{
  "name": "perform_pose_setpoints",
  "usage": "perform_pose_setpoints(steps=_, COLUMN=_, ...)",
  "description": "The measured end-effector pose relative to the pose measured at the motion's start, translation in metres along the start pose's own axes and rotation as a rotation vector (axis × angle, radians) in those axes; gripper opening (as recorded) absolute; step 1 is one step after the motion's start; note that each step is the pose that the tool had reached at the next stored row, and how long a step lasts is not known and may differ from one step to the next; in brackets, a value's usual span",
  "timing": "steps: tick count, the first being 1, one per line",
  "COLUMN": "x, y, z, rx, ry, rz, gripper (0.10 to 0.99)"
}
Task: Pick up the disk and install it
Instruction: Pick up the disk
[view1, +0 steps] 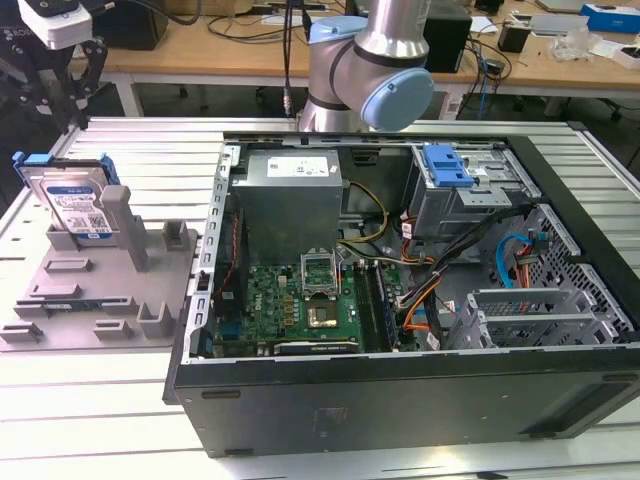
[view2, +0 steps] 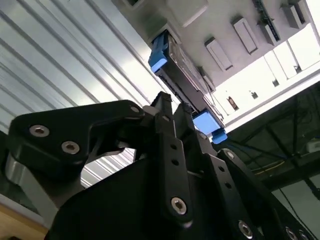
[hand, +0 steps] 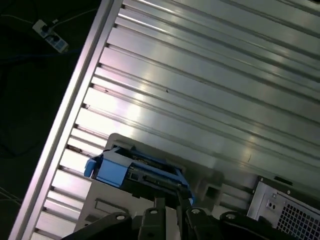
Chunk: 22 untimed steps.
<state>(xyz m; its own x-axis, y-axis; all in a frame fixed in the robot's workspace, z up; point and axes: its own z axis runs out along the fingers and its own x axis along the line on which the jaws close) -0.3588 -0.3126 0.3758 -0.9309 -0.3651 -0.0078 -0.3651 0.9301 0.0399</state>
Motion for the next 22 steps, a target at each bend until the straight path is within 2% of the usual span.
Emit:
perform_pose_setpoints(steps=3, x=0.0001, y=0.001, z=0.0, rx=0.0, ry=0.0018, rz=-0.041, gripper=0.416)
perform_pose_setpoints(steps=4, x=0.0005, y=0.0014, z=0.0, rx=0.0, ry=0.0024, rz=-0.057, gripper=0.416)
perform_pose_setpoints(steps=5, x=0.0012, y=0.0018, z=0.0001, rx=-0.001, ry=0.0029, rz=-0.072, gripper=0.482)
perform_pose_setpoints(steps=8, x=0.0019, y=0.0021, z=0.0001, rx=-0.001, ry=0.0048, rz=-0.114, gripper=0.482)
perform_pose_setpoints(steps=10, x=0.002, y=0.0021, z=0.0005, rx=-0.001, ry=0.0072, rz=-0.18, gripper=0.482)
perform_pose_setpoints(steps=14, x=0.002, y=0.0021, z=0.001, rx=-0.002, ry=0.0102, rz=-0.254, gripper=0.482)
perform_pose_setpoints(steps=16, x=0.002, y=0.0021, z=0.0015, rx=-0.003, ry=0.0129, rz=-0.321, gripper=0.482)
perform_pose_setpoints(steps=22, x=0.002, y=0.002, z=0.0017, rx=-0.003, ry=0.0181, rz=-0.446, gripper=0.482)
